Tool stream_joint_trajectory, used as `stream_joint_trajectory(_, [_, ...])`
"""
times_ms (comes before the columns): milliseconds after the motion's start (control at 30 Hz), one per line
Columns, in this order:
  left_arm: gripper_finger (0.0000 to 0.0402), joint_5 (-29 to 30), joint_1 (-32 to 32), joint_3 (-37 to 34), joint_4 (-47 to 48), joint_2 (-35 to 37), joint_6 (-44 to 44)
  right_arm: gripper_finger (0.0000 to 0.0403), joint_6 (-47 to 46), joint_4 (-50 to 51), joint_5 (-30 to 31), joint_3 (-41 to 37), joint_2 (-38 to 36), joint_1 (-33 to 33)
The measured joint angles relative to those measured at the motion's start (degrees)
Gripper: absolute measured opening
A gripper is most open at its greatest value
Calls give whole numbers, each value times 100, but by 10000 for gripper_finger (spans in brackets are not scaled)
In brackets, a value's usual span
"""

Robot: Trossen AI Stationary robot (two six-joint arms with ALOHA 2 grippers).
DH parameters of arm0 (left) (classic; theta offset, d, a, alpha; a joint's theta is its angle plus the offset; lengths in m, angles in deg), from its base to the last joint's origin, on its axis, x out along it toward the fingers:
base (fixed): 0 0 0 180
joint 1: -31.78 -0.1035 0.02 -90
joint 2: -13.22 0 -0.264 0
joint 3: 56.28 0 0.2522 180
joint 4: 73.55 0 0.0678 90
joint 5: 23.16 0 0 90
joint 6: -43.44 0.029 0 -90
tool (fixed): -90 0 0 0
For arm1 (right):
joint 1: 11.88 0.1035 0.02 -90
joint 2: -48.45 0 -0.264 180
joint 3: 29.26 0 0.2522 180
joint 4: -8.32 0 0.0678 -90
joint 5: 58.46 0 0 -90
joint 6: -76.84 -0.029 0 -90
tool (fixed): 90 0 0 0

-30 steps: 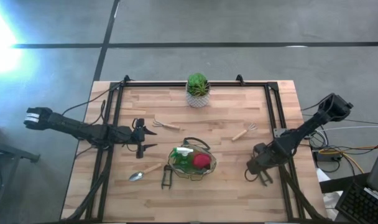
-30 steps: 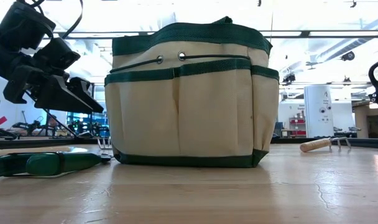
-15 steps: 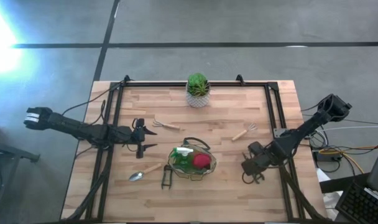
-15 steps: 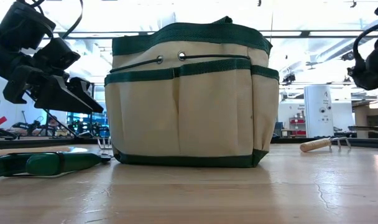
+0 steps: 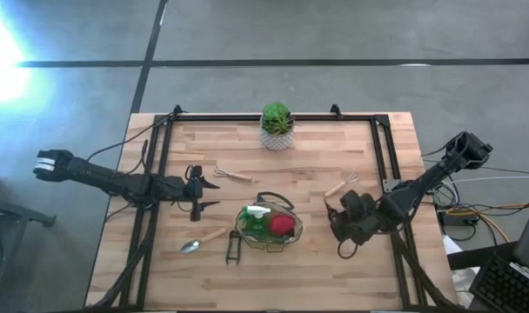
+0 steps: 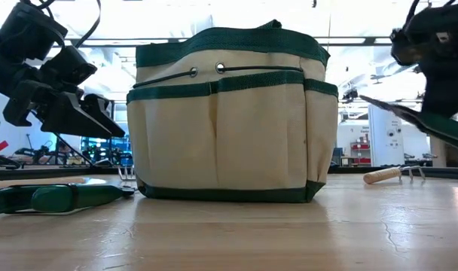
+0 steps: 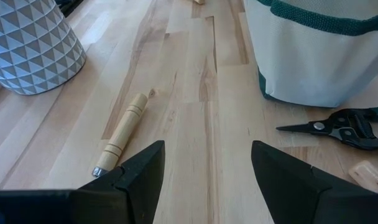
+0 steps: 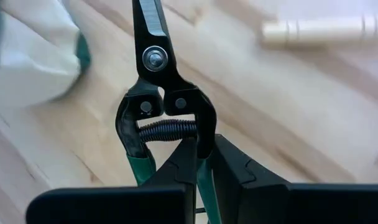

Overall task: Pick & Place Garden tools in Gardening bag
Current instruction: Put the right green shear scissors into the white gardening bag

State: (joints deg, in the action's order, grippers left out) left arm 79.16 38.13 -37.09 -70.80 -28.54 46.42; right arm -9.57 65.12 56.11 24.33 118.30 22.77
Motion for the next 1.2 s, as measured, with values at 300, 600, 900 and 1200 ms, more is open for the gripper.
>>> stream_joint_trajectory(300, [241,0,0,0,-2,0,0,15,1147,-20,1875,1,-2,10])
stream_joint_trajectory(600, [241,0,-2,0,-4,0,0,15,1701,-15,3573,-159,-2,652])
stream_joint_trajectory(900, [241,0,0,0,-7,0,0,15,990,-492,5049,-446,-4,2099])
stream_joint_trajectory(1200, [241,0,-2,0,-7,0,0,15,1735,-2318,5614,-976,2,2613])
